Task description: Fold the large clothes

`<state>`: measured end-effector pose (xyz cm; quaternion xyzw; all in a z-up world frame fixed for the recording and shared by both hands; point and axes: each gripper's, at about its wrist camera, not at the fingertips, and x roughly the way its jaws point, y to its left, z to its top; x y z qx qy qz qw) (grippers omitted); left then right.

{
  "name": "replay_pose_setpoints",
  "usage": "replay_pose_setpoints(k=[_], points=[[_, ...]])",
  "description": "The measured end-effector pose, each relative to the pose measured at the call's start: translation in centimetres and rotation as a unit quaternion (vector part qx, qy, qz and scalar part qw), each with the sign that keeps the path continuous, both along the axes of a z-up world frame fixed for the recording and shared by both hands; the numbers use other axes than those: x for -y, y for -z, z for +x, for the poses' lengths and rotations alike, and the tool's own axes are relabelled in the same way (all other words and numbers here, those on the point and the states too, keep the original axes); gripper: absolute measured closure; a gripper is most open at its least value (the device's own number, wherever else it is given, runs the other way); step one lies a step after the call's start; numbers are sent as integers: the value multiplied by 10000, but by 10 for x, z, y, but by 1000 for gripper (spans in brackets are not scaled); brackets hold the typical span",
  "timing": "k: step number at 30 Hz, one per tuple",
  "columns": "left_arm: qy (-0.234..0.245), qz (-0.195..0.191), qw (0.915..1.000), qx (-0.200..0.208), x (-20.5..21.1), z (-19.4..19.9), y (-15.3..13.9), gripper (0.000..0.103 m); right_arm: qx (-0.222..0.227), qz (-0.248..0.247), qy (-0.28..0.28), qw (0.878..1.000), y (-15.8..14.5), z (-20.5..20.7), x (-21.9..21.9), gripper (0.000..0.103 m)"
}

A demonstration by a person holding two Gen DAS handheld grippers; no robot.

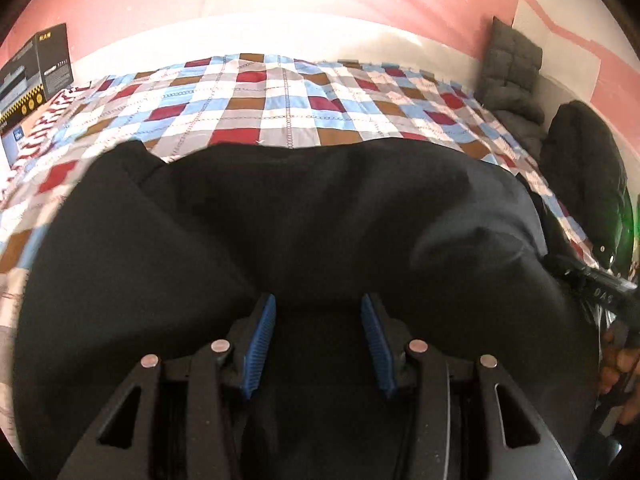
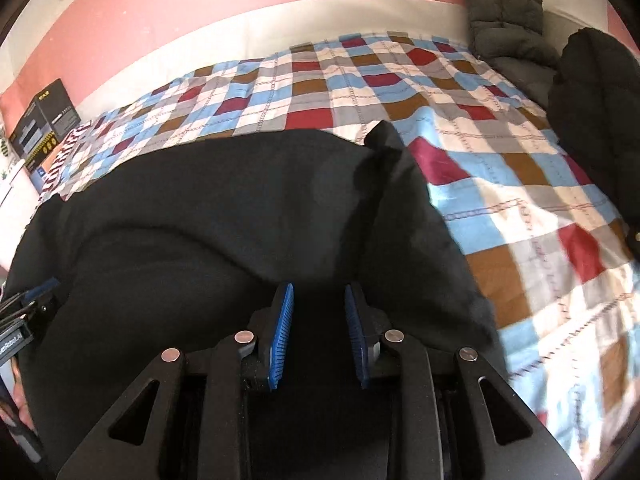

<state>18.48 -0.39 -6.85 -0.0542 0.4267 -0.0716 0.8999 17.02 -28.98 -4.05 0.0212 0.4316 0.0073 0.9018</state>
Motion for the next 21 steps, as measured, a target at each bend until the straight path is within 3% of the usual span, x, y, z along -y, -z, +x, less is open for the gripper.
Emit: replay_pose_setpoints(k=[6, 9, 13, 18, 21], points=[[-56, 91, 9997, 219, -25, -49, -23, 56, 186, 220, -199, 9994, -29, -46, -4, 77], [-382, 219, 9989, 168, -49, -68, -17, 56, 189, -49, -368, 9991, -23, -64, -10, 77], [-805, 168, 9966, 15, -83, -77, -5, 56, -22, 15, 102, 9999, -3, -62, 18, 76], [-1178, 147, 9929, -4, -106, -91, -9, 56, -38, 30, 384, 9993, -17, -66, 34, 77], [-1280, 164, 9916, -99, -116, -100, 0, 56, -247, -20, 538, 9982, -7, -73, 46, 77]])
